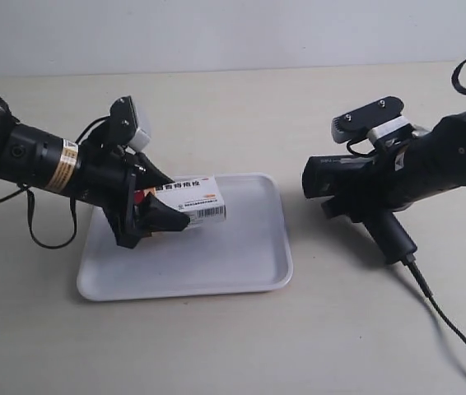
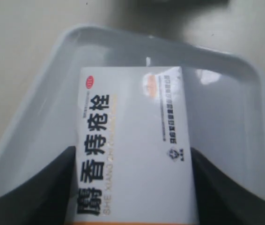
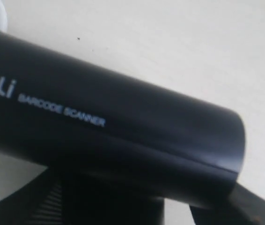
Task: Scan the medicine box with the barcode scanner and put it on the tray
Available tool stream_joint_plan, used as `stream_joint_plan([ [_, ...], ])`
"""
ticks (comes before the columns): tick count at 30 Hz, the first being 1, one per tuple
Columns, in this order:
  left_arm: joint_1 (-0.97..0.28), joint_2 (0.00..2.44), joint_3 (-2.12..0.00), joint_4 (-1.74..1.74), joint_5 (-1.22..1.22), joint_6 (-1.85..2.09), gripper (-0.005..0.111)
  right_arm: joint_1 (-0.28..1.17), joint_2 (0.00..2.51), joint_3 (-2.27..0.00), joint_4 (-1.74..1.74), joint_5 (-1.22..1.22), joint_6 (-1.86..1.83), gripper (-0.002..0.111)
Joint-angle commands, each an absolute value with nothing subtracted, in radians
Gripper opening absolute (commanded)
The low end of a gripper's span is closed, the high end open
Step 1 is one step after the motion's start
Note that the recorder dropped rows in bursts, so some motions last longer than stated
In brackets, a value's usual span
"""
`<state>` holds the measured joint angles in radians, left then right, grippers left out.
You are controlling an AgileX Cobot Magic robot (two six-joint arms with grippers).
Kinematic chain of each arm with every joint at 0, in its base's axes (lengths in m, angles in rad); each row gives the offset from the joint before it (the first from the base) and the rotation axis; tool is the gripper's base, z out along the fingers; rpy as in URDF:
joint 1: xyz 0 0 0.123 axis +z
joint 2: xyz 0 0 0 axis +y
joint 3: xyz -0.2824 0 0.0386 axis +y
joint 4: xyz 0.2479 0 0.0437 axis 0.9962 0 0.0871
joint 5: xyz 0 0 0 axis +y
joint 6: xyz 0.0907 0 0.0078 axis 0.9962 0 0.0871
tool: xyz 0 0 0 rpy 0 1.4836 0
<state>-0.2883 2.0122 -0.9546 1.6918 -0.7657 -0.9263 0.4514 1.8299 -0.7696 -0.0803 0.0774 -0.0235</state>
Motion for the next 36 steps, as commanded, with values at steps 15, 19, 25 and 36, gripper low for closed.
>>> stream_joint_plan([
  [15,-0.291,2.087,-0.955,1.662,-0.713,-0.868,0.092,0.453,1.889,-0.775,-0.078,0.027,0.030,0.062],
  [19,-0.291,2.083,-0.955,1.664,-0.732,-0.889,0.105,0.453,1.874,-0.775,-0.051,0.028,0.037,0.084],
  [25,-0.288,1.954,-0.955,1.736,-0.736,-0.972,0.105,0.453,1.692,-0.775,-0.028,0.140,0.037,0.088],
  [36,-0.288,1.589,-0.898,1.744,-0.940,-1.208,0.071,0.453,1.103,-0.766,0.027,0.348,0.037,0.050],
])
